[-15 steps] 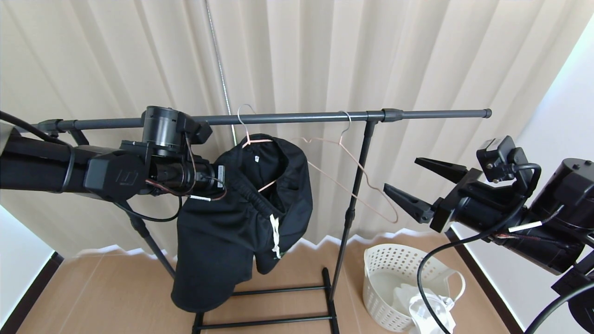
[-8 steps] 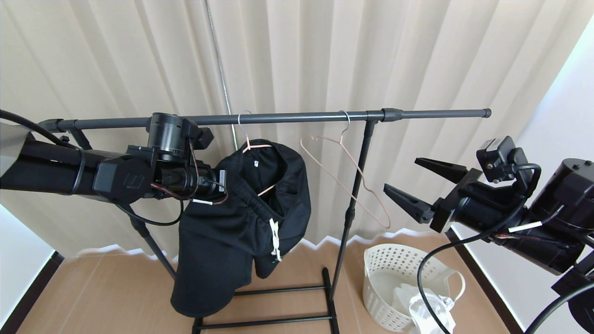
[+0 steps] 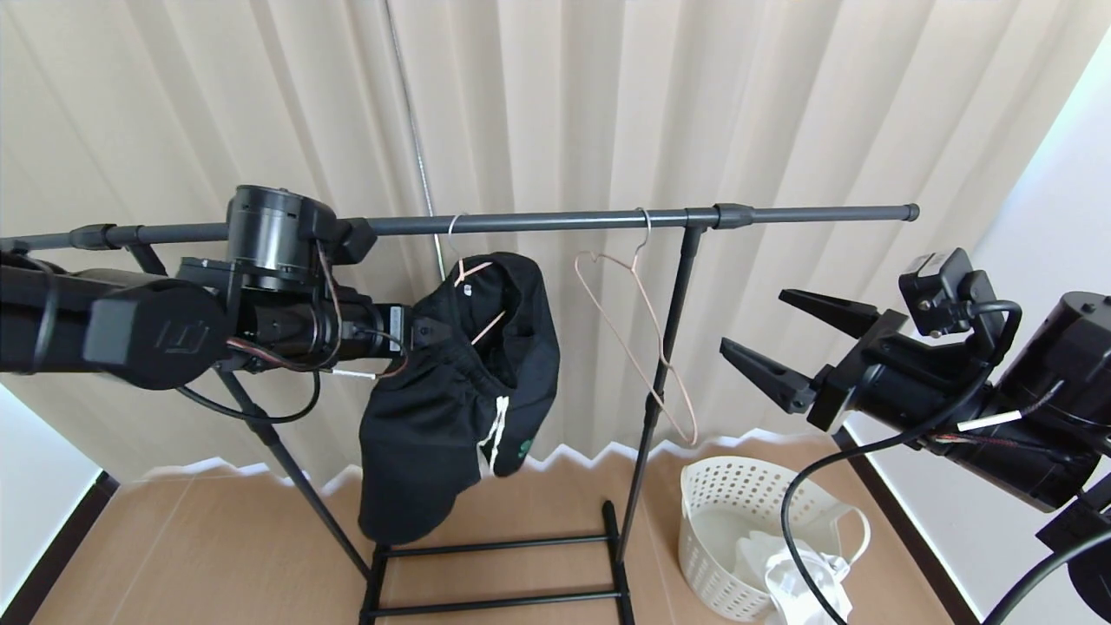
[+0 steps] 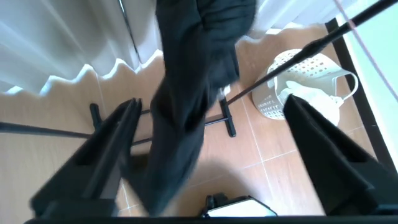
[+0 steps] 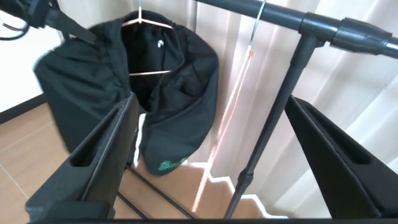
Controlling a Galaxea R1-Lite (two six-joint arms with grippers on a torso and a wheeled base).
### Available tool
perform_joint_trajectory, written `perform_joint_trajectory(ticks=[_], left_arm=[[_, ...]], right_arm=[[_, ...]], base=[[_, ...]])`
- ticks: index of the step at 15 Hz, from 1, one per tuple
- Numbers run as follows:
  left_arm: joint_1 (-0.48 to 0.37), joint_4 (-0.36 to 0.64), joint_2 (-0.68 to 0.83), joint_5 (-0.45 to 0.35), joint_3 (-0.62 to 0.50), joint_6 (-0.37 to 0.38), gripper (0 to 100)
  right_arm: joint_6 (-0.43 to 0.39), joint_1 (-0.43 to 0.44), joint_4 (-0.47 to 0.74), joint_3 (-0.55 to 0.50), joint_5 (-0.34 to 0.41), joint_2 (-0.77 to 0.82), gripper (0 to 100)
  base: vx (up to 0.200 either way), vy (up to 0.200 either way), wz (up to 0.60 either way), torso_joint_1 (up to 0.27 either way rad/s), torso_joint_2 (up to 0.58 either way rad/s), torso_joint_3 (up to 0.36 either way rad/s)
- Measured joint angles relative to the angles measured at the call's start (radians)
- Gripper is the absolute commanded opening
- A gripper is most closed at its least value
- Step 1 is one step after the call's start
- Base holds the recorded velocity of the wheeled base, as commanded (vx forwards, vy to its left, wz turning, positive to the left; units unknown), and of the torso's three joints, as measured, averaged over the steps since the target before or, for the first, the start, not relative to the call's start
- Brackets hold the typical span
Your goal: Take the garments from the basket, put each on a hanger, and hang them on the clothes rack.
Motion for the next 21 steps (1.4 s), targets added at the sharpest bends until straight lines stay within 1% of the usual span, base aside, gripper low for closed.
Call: perform_joint_trajectory(ticks=[3, 4, 5, 6, 8, 9, 10, 11, 12, 14, 17, 18, 19, 21], left_arm=[[-0.003, 0.057, -0.167, 0.0, 0.081, 0.001, 100], [-0.003, 0.079, -0.237, 0.0, 0.115, 0.001, 100], [-0.004, 0.097, -0.305, 0.0, 0.156, 0.002, 100], [-0.005, 0.107, -0.374, 0.0, 0.205, 0.002, 100], [-0.008, 0.123, -0.517, 0.0, 0.326, 0.006, 100], [-0.009, 0.124, -0.581, 0.0, 0.385, 0.008, 100], [-0.01, 0.128, -0.636, -0.001, 0.437, 0.009, 100], [-0.011, 0.127, -0.685, -0.001, 0.48, 0.009, 100], [-0.011, 0.127, -0.736, -0.001, 0.525, 0.01, 100], [-0.011, 0.127, -0.855, -0.002, 0.641, 0.009, 100], [-0.009, 0.127, -1.022, -0.001, 0.829, 0.009, 100], [-0.008, 0.125, -1.07, -0.002, 0.877, 0.01, 100], [-0.008, 0.126, -1.114, -0.002, 0.922, 0.01, 100], [-0.007, 0.127, -1.204, -0.001, 1.002, 0.019, 100]], right_arm=[[0.041, -0.018, 0.019, -0.012, -0.03, -0.041, 100], [0.045, -0.027, 0.069, -0.015, -0.053, -0.073, 100], [0.048, -0.037, 0.152, -0.021, -0.075, -0.114, 100], [0.053, -0.049, 0.266, -0.026, -0.091, -0.167, 100], [0.079, -0.069, 0.532, -0.037, -0.11, -0.311, 100], [0.093, -0.076, 0.643, -0.039, -0.122, -0.388, 100], [0.106, -0.081, 0.74, -0.038, -0.137, -0.46, 100], [0.112, -0.085, 0.807, -0.025, -0.163, -0.531, 100], [0.113, -0.087, 0.823, 0.002, -0.196, -0.602, 100], [0.1, -0.089, 0.843, 0.12, -0.263, -0.755, 100], [0.054, -0.09, 0.857, 0.34, -0.307, -0.974, 100], [0.041, -0.091, 0.882, 0.394, -0.313, -1.04, 100], [0.033, -0.092, 0.921, 0.428, -0.316, -1.102, 100], [0.026, -0.093, 1.077, 0.463, -0.319, -1.24, 100]], base=[[0.0, 0.0, 0.0, 0.0, 0.0, 0.0], [0.0, 0.0, 0.0, 0.0, 0.0, 0.0], [0.0, 0.0, 0.0, 0.0, 0.0, 0.0], [0.0, 0.0, 0.0, 0.0, 0.0, 0.0], [0.0, 0.0, 0.0, 0.0, 0.0, 0.0], [0.0, 0.0, 0.0, 0.0, 0.0, 0.0], [0.0, 0.0, 0.0, 0.0, 0.0, 0.0], [0.0, 0.0, 0.0, 0.0, 0.0, 0.0], [0.0, 0.0, 0.0, 0.0, 0.0, 0.0], [0.0, 0.0, 0.0, 0.0, 0.0, 0.0], [0.0, 0.0, 0.0, 0.0, 0.0, 0.0], [0.0, 0.0, 0.0, 0.0, 0.0, 0.0], [0.0, 0.0, 0.0, 0.0, 0.0, 0.0], [0.0, 0.0, 0.0, 0.0, 0.0, 0.0]])
